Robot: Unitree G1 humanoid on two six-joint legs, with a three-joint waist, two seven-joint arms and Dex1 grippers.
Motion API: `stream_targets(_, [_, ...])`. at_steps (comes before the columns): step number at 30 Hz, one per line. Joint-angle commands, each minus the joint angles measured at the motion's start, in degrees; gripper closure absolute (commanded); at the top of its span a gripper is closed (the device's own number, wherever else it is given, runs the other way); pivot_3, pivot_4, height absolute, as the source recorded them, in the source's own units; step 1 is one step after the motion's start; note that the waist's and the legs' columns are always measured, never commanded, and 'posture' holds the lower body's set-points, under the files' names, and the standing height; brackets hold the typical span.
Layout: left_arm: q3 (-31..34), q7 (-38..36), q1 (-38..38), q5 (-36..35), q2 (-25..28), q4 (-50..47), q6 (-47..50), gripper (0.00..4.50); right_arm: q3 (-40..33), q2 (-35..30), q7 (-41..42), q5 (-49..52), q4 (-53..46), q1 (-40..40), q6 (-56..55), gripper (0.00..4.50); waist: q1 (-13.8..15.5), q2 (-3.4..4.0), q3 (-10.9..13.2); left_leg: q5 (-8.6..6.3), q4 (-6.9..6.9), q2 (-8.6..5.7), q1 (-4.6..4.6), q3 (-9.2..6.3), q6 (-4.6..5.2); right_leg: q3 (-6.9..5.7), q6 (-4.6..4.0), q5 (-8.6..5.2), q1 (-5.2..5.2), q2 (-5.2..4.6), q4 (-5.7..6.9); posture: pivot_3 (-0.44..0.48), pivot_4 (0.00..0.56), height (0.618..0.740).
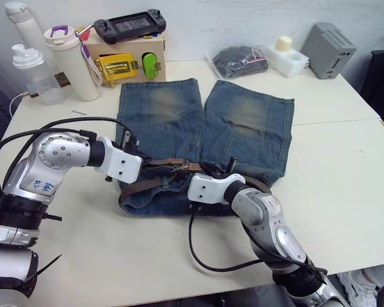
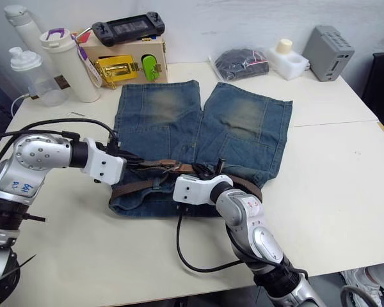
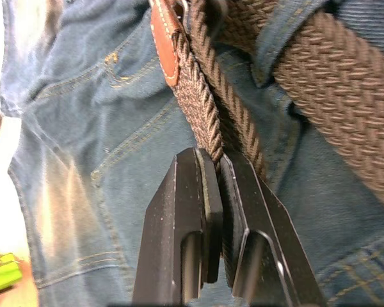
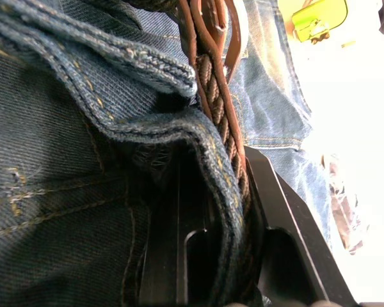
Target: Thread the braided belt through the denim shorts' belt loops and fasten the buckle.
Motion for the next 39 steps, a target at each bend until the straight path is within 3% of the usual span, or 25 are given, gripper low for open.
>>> stream_targets(1, [-0.38, 0.23, -1.52, 0.34, -0.74, 0.37, -1.27, 4.50, -0.17, 0.00, -1.26, -0.70, -1.15, -1.21, -1.79, 4.48, -0.03, 0.00, 0.00, 0.00, 0.01, 0.00, 0.00, 0.00, 0.00, 0.00, 0.00, 0.00, -0.01, 0.00, 0.01, 0.000, 0.150, 0.646])
stream_targets(6, [-0.41, 0.31, -1.77, 0.05, -1.36, 0.40, -1.66, 4.50, -0.51, 0.37, -1.45, -0.72, -0.82, -1.14, -2.08, 4.48, -0.12, 0.00, 0.00, 0.00, 0.01, 0.00, -0.01, 0.00, 0.00, 0.00, 0.00, 0.00, -0.02, 0.00, 0.02, 0.000, 0.150, 0.646])
stream_targets(19, [4.10, 2.80, 3.21, -0.86, 2.82, -2.70, 2.60, 4.50, -2.48, 1.43, -3.48, -2.24, -0.75, -1.77, 0.76, 4.48, -0.22, 0.00, 0.00, 0.00, 0.03, -0.02, -0.01, -0.04, 0.00, 0.01, 0.00, 0.00, -0.04, 0.01, 0.11, 0.000, 0.150, 0.646])
stream_targets(28, [3.99, 2.94, 3.99, -0.64, 2.64, -4.76, 3.31, 4.50, -0.68, -2.42, -1.79, -2.72, 0.62, -4.55, -4.52, 4.48, -0.20, 0.00, 0.00, 0.00, 0.08, -0.06, -0.04, -0.02, 0.00, 0.03, 0.00, 0.00, -0.10, -0.04, 0.21, 0.000, 0.150, 0.646])
stream_targets(39, [3.57, 3.11, 3.00, -0.23, 1.79, -4.54, 2.76, 4.50, -3.26, -9.46, -1.97, 1.79, 9.13, -11.95, -13.86, 4.48, -0.30, -0.02, -0.01, -0.01, 0.23, -0.18, -0.24, 0.02, 0.01, 0.03, 0.00, 0.00, -0.42, -0.24, 0.65, 0.000, 0.150, 0.646])
